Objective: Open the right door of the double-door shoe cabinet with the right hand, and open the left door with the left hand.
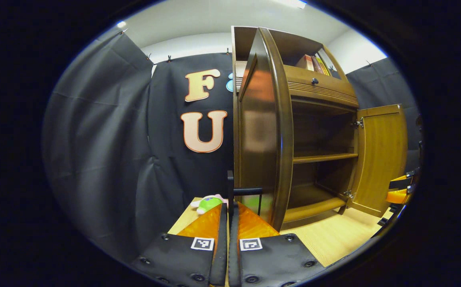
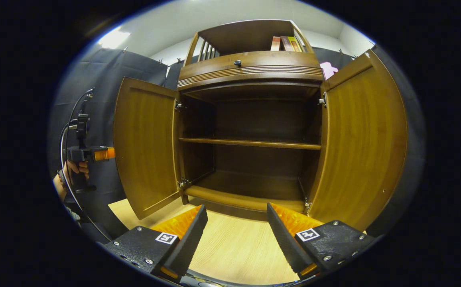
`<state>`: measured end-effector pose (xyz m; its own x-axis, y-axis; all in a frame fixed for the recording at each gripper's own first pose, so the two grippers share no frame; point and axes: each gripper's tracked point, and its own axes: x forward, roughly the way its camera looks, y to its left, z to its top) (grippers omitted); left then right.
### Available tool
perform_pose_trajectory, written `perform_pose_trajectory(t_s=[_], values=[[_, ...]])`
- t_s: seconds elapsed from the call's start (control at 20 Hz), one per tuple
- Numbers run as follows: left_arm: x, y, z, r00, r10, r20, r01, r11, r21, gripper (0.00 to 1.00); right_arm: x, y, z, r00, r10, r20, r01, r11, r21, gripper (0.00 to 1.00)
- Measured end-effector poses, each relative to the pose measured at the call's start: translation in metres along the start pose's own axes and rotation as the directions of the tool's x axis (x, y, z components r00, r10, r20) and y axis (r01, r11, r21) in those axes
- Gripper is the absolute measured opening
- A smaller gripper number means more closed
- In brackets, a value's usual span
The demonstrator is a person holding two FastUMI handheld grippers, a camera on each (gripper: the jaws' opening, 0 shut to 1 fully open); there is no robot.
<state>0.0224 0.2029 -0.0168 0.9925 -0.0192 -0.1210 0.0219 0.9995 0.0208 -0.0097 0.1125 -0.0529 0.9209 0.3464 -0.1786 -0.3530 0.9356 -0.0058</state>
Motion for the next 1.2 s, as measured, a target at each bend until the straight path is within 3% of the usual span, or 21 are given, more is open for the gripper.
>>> perform_pose_trajectory(t_s=[0.05, 0.2, 0.25, 0.3, 0.4, 0.45, 0.5, 0.55, 0.65, 0.75, 1.0, 1.05, 1.1, 1.2], values=[[-0.001, 0.001, -0.001, 1.0, -0.019, 0.001, 0.019, 1.0, -0.001, 0.1, 0.001, 0.002, -0.001, 1.0, -0.002, -0.001, 0.002, 1.0, -0.001, 1.0], [0.0, 0.017, -0.001, 0.997, -0.083, 0.001, 0.083, 0.997, -0.008, 0.1, 0.003, 0.012, 0.0, 1.0, -0.006, 0.0, 0.006, 1.0, 0.006, 1.0], [0.002, 0.024, -0.003, 0.995, -0.102, 0.0, 0.102, 0.995, -0.012, 0.02, 0.004, 0.015, 0.001, 1.0, -0.007, 0.003, 0.007, 1.0, 0.01, 0.93], [0.004, 0.029, -0.002, 0.993, -0.12, -0.001, 0.12, 0.993, -0.015, 0.1, 0.004, 0.017, 0.001, 1.0, -0.009, 0.004, 0.009, 1.0, 0.013, 1.0], [0.003, 0.036, -0.002, 0.989, -0.149, 0.003, 0.149, 0.989, -0.007, 0.05, 0.005, 0.022, 0.001, 1.0, -0.014, 0.008, 0.014, 1.0, 0.016, 1.0], [0.004, 0.035, -0.001, 0.986, -0.169, 0.01, 0.169, 0.986, -0.004, 0.1, 0.005, 0.023, 0.0, 1.0, -0.015, 0.008, 0.015, 1.0, 0.018, 1.0], [0.007, 0.035, 0.002, 0.981, -0.192, 0.026, 0.192, 0.981, -0.01, 0.16, 0.005, 0.027, 0.001, 1.0, -0.015, 0.009, 0.014, 1.0, 0.02, 0.93], [0.005, 0.035, 0.001, 0.978, -0.208, 0.034, 0.209, 0.977, -0.041, 0.16, 0.005, 0.029, 0.001, 1.0, -0.013, 0.009, 0.013, 1.0, 0.02, 1.0], [0.0, 0.031, 0.001, 0.973, -0.227, 0.045, 0.231, 0.965, -0.128, 0.18, 0.005, 0.032, 0.0, 1.0, -0.013, 0.008, 0.013, 1.0, 0.016, 1.0], [-0.012, 0.039, -0.005, 0.977, -0.208, 0.035, 0.211, 0.968, -0.139, 0.17, 0.006, 0.031, 0.0, 1.0, -0.01, 0.01, 0.01, 1.0, 0.017, 1.0], [-0.073, 0.051, -0.007, 0.995, -0.101, 0.009, 0.102, 0.993, -0.066, 0.17, 0.014, 0.03, -0.003, 1.0, 0.03, -0.005, -0.03, 0.999, 0.04, 1.0], [-0.084, 0.045, 0.005, 0.996, -0.091, 0.024, 0.092, 0.994, -0.06, 0.17, 0.016, 0.029, -0.005, 0.999, 0.043, -0.01, -0.043, 0.998, 0.048, 1.0], [-0.094, 0.034, 0.018, 0.995, -0.094, 0.046, 0.096, 0.994, -0.059, 0.17, 0.018, 0.031, -0.007, 0.998, 0.056, -0.013, -0.055, 0.997, 0.058, 0.93], [-0.106, 0.001, 0.038, 0.991, -0.105, 0.086, 0.108, 0.994, -0.036, 0.16, 0.021, 0.032, -0.009, 0.997, 0.081, -0.018, -0.08, 0.994, 0.081, 0.93]])
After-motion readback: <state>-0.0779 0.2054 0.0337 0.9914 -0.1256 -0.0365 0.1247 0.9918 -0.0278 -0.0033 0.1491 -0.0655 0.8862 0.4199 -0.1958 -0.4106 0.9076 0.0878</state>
